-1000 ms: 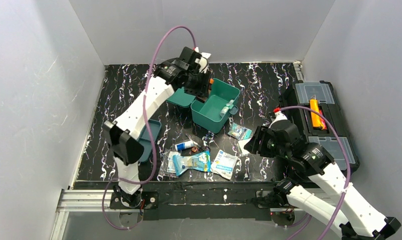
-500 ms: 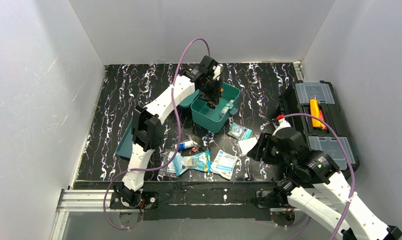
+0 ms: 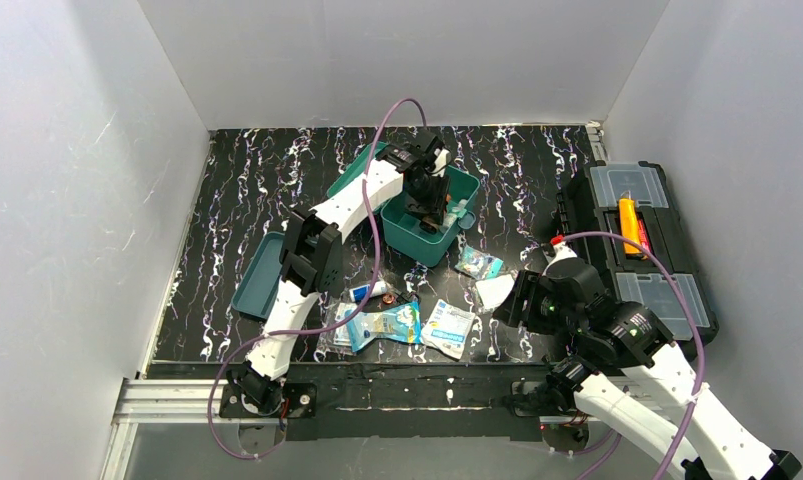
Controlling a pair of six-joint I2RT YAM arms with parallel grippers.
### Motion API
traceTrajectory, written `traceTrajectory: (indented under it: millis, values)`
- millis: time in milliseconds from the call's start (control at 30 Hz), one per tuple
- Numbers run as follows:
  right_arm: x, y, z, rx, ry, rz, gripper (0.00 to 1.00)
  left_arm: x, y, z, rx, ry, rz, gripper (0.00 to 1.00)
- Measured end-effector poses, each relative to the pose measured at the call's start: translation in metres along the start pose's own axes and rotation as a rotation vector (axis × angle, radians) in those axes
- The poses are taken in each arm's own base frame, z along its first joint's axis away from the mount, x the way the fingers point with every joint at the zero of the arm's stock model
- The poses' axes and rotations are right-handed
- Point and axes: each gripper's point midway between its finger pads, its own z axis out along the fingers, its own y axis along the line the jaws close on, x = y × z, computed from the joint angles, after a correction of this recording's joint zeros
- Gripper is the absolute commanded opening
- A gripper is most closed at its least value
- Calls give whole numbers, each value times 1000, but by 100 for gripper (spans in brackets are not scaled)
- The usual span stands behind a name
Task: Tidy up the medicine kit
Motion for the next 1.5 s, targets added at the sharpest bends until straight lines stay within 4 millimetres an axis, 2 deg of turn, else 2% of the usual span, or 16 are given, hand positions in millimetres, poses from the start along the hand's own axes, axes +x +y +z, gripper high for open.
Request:
traceTrajectory:
  millis: [233,367,567,667,800,900,967,1100,1200,1333,1500]
  values:
    - [6,-5,3,14,20,1,65,-2,-5,2,21,-7,-2,59]
    - [6,-4,3,12,21,3,68,-5,-6,1,29,-17,2,70]
    - [6,-4,3,10,24,4,69,-8,-8,-1,37,-29,17,77]
    - [7,-4,3,10,25,3,71,-12,-11,-12,42,-48,31,80]
    - [7,-4,4,14,29,-6,76,-27,-19,-49,55,-126,60,82]
    - [8,-5,5,18,38,-22,78,-33,-26,-94,62,-203,85,89]
    - [9,-5,6,17,46,-31,79,-33,-29,-131,64,-265,103,92]
    - [13,-2,7,2,75,-39,79,-19,-30,-202,66,-391,127,98]
    - [23,-4,16,-8,115,-34,79,1,-25,-238,63,-456,131,98]
    - [46,-13,32,7,201,2,79,40,-11,-261,45,-487,127,98]
    - [60,-17,47,7,239,63,78,96,15,-262,-2,-474,108,98]
